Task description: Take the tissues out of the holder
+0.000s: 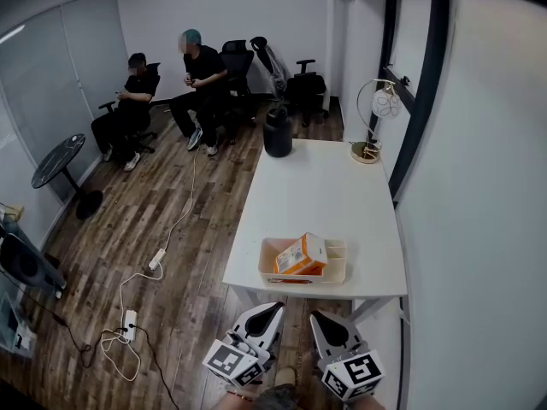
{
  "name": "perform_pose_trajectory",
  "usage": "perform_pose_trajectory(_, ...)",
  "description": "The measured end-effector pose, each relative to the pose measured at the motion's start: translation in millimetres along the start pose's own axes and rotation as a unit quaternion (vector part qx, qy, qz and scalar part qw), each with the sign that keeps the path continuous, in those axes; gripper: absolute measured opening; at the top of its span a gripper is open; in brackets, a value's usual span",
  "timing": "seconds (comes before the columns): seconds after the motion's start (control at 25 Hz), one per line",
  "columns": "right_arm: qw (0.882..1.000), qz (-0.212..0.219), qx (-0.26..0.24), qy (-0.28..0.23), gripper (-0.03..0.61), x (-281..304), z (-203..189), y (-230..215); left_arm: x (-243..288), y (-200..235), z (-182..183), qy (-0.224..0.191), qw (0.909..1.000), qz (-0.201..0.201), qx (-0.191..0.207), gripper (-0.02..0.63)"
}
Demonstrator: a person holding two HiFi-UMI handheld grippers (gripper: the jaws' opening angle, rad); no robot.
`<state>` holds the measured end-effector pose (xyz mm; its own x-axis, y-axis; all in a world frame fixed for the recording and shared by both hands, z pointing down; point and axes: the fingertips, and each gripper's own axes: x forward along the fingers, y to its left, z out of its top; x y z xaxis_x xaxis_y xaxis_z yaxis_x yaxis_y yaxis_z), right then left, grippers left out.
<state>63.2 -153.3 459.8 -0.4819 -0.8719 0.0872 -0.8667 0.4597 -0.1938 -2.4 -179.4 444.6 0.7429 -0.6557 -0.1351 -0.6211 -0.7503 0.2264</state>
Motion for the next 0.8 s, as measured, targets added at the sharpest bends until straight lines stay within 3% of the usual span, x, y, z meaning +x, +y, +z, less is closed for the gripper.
perform_pose_trajectory(0.72,0.999,-0.019,-0.012,0.037,0.009,82.1,-0.2,-48.4,64.0,81.9,-10.0,0.005,0.9996,-0.015,-0.022,0.006)
perform_pose_trajectory(0.8,0.999,-0.013,-0.021,0.042,0.057,90.7,0.2,-49.7,67.9,86.8,-11.7,0.001,0.9996,-0.012,-0.024,0.006)
